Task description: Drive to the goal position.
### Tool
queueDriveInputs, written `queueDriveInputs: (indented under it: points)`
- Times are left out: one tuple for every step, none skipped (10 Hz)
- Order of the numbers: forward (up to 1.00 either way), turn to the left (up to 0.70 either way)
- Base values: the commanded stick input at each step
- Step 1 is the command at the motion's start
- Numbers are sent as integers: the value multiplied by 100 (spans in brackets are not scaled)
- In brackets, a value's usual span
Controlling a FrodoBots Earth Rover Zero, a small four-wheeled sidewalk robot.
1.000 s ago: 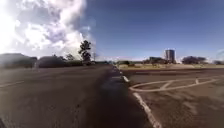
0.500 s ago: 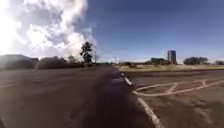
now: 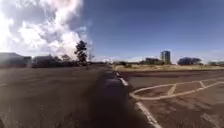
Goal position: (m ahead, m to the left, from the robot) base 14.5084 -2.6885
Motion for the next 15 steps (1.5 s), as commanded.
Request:
queueDriveInputs:
  points:
    - [50,0]
    - [50,0]
    - [50,0]
    - [50,0]
    - [50,0]
    - [50,0]
    - [50,0]
    - [50,0]
    - [50,0]
    - [50,0]
    - [50,0]
    - [50,0]
    - [50,0]
    - [50,0]
    - [50,0]
